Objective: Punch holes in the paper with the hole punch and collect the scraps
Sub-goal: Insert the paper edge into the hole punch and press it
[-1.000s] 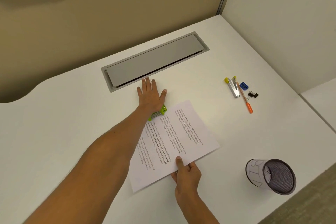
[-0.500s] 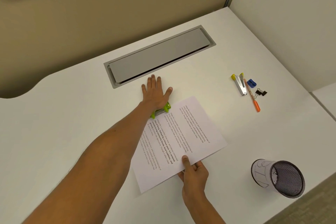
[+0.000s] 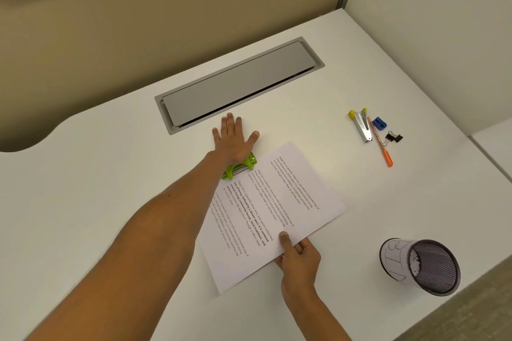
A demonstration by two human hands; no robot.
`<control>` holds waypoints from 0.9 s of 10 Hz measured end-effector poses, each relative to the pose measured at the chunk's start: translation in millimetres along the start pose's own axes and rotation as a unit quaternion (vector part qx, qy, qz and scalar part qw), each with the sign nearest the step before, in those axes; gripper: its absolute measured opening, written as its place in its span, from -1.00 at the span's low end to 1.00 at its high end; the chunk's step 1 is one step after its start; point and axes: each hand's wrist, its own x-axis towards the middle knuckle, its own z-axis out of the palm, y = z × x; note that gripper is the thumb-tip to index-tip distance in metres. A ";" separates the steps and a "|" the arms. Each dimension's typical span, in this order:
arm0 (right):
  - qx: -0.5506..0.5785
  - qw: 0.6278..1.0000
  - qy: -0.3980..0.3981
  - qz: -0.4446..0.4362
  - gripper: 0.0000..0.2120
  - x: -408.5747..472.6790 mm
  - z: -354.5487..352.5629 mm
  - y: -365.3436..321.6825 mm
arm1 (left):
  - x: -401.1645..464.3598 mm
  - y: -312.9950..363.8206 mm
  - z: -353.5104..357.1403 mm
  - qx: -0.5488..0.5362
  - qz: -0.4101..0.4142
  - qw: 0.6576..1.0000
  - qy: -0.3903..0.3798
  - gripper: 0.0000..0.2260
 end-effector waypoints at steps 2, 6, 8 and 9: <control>0.000 1.000 0.003 -0.008 -0.88 0.2 -2.4 -3.3 | 0.9 -1.1 0.0 0.002 0.002 1.000 -0.006 -0.24; -0.012 1.000 -0.002 0.007 -0.96 5.4 9.2 -0.5 | 1.8 -1.7 2.2 0.003 0.002 1.000 -0.002 -0.23; -0.009 1.000 -0.002 0.008 -0.92 7.8 8.4 0.1 | 2.7 -2.8 3.7 0.004 0.002 1.000 0.008 -0.23; -0.009 1.000 0.000 0.013 -0.97 7.1 8.7 0.2 | 2.8 -2.2 4.4 0.020 0.003 1.000 0.016 -0.23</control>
